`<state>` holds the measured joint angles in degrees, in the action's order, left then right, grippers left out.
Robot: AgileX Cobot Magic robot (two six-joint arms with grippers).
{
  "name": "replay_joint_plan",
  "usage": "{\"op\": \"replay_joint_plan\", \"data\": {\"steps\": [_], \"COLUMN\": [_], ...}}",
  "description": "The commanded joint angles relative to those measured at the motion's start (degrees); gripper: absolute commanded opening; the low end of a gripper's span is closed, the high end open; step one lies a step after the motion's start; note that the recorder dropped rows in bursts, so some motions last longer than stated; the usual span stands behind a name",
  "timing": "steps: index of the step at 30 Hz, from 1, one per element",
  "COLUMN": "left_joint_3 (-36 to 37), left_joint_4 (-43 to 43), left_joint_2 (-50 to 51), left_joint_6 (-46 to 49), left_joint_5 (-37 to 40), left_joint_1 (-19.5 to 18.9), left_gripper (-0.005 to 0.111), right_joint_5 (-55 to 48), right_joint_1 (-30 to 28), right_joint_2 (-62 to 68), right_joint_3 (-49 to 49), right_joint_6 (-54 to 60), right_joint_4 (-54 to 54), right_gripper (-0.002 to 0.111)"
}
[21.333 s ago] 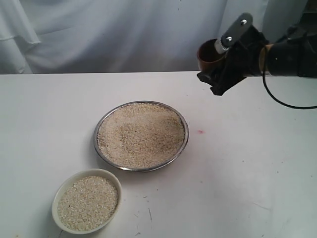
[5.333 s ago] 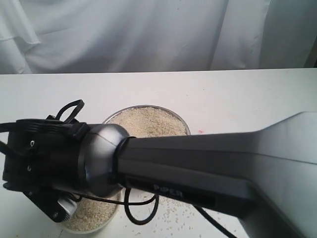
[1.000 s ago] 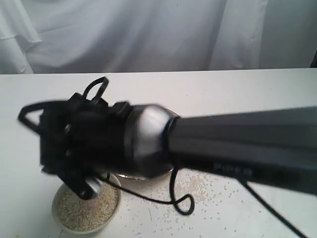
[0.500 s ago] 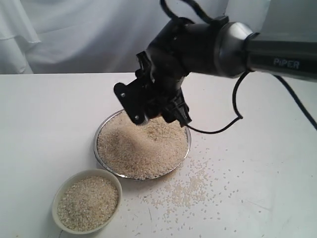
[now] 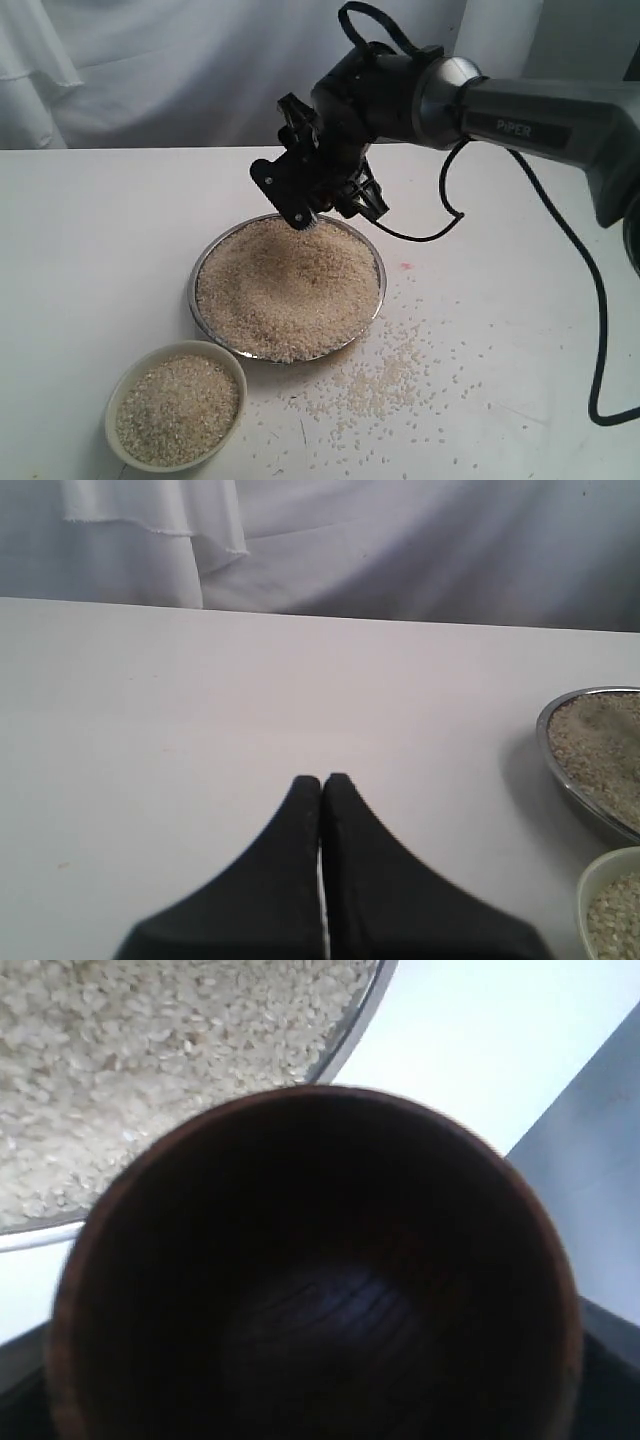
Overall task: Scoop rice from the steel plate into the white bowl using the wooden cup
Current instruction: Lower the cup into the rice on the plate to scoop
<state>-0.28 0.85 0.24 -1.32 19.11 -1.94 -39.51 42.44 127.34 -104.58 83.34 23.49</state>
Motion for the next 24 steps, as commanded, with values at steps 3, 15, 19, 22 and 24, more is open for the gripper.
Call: {"op": "replay_joint_plan", "data": {"steps": [3,15,19,22,24], "left_joint_3": [0.28,0.28,0.28,0.28,0.28], "left_joint_4": [0.09,0.09,0.09,0.09,0.09], "left_joint_2": [-0.24,-0.24,-0.24,-0.24,-0.24], "left_joint_6": [-0.03,-0.03,-0.03,-0.03,-0.03], "left_joint_5": [-0.85,-0.85,-0.85,-0.85,-0.85], "left_joint_1": [-0.11,-0.11,-0.11,-0.11,-0.11], "left_gripper": [0.000,0.000,0.000,0.000,0.000], "right_joint_5": [4.86,15.74,15.78,14.71,12.87], "right_joint_1": [2.62,9.33,10.30,10.90,11.25], "right_joint_2": [2.36,8.52,9.65,9.77,9.77], "right_joint_3": [-0.37,-0.24,-0.24,-0.24,-0.24], "right_joint_6": [2.35,-5.39,-6.47,-6.47,-6.31], "right_joint_4": [7.56,20.91,22.32,22.14,22.14], "right_gripper": [0.000,0.000,0.000,0.000,0.000]}}
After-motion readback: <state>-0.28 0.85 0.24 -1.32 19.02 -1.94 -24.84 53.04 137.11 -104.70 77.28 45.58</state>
